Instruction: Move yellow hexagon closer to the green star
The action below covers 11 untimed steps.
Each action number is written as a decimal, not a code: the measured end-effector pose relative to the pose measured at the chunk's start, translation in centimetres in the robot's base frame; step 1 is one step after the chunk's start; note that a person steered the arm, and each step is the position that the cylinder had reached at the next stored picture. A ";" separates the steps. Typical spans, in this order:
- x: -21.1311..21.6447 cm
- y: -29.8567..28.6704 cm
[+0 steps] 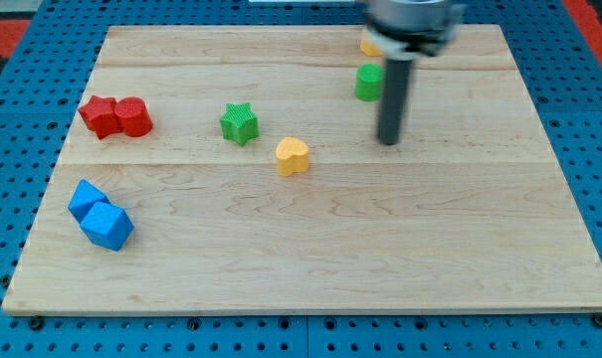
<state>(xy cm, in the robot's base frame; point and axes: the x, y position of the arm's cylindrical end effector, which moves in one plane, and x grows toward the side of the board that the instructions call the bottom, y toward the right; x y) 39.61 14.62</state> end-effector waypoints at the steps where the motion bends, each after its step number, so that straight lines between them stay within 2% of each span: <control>1: -6.8 7.9; 2: -15.0 9.7; 3: -20.4 6.5; 4: -20.2 -1.2; 5: -16.0 -6.6; 7: -17.7 -9.9; 8: -12.8 -13.6; 9: -5.2 -15.8; 10: -4.3 -15.0; 11: -8.6 -17.1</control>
